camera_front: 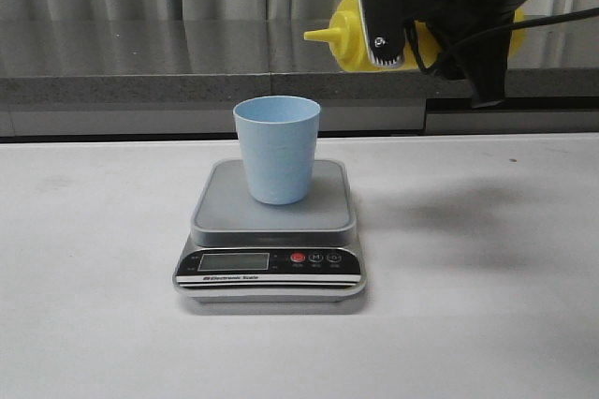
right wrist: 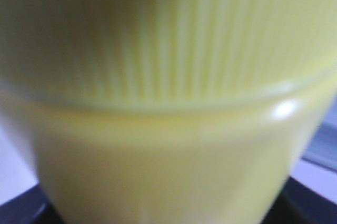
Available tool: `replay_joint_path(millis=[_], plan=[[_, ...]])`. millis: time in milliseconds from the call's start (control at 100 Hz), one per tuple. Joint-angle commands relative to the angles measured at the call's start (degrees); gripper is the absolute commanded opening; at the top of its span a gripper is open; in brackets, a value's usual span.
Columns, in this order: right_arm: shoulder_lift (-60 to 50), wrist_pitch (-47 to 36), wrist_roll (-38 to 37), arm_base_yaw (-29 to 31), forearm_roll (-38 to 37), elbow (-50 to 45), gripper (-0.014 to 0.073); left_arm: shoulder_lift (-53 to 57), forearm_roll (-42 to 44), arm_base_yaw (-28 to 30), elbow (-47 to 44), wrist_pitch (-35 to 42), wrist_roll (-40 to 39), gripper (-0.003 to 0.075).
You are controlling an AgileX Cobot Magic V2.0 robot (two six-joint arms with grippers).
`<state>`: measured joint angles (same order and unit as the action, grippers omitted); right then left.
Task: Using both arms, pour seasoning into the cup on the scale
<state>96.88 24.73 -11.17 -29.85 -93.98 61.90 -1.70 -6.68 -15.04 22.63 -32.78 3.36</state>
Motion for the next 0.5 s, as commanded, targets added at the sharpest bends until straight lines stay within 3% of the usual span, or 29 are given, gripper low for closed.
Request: replay_joint_path(millis=[0,490], plan=[[-2.5,3.2,-0.3,-0.6,-6.5,2.1,-0.0067,-0.7,-0.4,0.1,1.5,4.2,-0.6,-0.0020],[-0.7,6.3,2.9,-1.5,-9.1,2.0,-0.0067,-0.7,-0.4,0.1,1.5,4.2,-0.6,-0.0020]])
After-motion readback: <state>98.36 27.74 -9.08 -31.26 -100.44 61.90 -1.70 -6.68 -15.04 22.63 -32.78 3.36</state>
